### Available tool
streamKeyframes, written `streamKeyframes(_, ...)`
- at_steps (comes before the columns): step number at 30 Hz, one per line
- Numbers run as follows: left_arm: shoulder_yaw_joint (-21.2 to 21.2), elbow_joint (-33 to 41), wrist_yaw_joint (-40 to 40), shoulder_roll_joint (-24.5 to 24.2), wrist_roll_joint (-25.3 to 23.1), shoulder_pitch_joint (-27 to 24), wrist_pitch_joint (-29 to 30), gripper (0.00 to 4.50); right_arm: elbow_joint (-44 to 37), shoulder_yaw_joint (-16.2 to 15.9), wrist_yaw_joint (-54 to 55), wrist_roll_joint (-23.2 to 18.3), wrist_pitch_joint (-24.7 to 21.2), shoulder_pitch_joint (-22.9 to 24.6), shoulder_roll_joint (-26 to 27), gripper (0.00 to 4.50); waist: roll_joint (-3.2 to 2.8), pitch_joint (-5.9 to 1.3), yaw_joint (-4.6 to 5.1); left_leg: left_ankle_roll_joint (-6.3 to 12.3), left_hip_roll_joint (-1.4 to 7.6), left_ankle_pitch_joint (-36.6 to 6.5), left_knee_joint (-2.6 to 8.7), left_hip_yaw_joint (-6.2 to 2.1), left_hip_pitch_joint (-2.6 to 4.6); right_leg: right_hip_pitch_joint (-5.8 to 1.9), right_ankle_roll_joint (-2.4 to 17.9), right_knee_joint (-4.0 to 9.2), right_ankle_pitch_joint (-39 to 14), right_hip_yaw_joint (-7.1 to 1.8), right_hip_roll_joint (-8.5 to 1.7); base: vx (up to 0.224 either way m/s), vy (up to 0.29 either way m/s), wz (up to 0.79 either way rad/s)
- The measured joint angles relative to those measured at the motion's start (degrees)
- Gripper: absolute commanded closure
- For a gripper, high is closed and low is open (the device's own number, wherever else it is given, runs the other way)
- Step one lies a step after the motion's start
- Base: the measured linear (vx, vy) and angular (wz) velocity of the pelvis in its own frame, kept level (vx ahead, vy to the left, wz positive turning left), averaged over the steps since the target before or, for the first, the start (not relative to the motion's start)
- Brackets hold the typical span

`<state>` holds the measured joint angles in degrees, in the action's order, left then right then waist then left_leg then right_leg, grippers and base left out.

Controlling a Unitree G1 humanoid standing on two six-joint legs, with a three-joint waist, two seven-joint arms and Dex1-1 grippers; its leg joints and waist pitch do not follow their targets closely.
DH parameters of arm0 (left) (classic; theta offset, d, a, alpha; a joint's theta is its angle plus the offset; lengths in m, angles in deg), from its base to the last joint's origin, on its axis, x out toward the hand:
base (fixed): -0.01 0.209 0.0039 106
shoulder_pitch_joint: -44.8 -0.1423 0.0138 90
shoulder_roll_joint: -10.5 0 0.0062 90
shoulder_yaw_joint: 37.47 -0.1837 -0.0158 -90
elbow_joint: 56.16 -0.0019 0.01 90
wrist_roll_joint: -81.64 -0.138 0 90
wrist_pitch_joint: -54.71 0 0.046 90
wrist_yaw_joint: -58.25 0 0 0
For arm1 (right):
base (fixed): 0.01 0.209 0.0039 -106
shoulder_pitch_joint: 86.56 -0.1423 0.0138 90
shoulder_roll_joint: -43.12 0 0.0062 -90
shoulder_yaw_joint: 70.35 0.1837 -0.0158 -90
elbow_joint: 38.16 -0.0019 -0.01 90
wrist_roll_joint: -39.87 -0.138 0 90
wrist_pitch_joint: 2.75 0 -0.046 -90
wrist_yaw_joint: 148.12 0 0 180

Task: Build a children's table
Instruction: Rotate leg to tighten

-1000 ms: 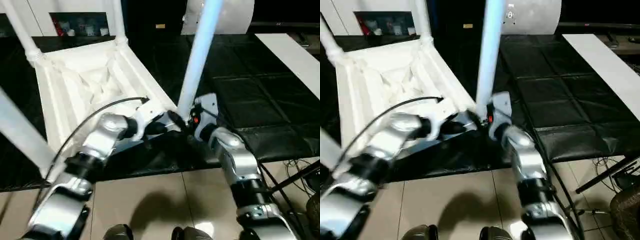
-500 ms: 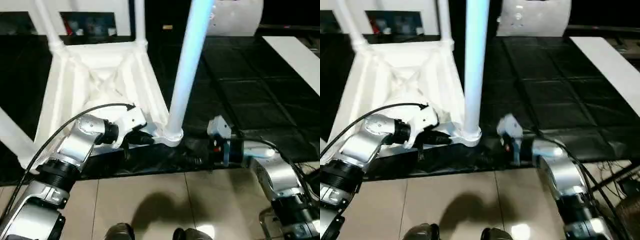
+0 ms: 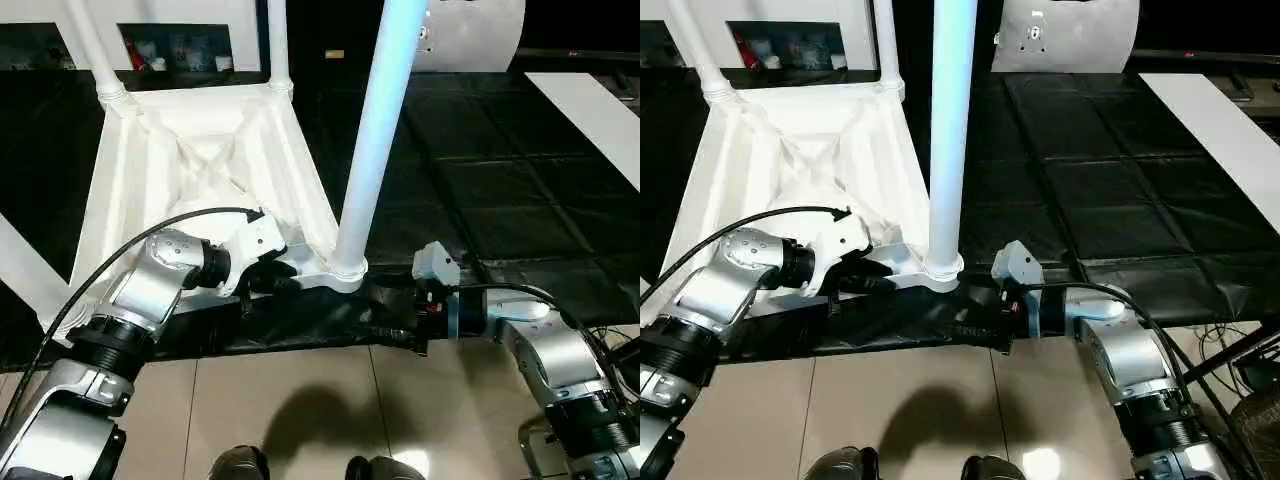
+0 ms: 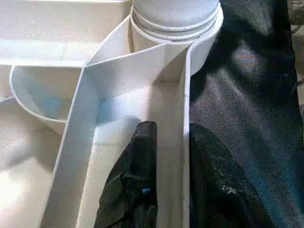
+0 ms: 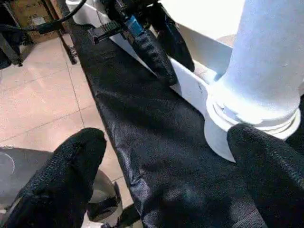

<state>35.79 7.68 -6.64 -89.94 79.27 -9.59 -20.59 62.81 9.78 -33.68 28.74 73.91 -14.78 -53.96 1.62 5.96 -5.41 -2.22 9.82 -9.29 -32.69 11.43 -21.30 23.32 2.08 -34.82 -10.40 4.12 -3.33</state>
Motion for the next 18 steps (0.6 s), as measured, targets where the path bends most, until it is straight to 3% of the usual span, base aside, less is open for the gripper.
streamKeyframes(8, -0.7, -1.6, -0.6, 1.0, -0.2, 0.9, -1.0, 4.19, -1.0, -0.8, 0.1, 0.0, 0.2, 0.3, -0.1, 0.0, -0.01, -0.01, -0.36, 0.0, 0.0, 0.0, -0.07, -0.01, 0.11, -0.16, -0.1, 0.0, -0.1, 0.0, 0.0, 0.0, 0.0, 0.0)
streamKeyframes(18, -1.1, -2.4, -2.7, 0.0, -0.2, 0.6, -5.6, 4.41, 1.4, -0.3, 1.7, 0.0, 2.5, -2.4, 0.0, 0.0, -0.01, -0.01, -0.41, 0.01, 0.0, 0.0, -0.08, -0.01, 0.07, -0.12, 0.0, 0.0, 0.0, 0.0, -0.01, 0.0, 0.0, 0.0)
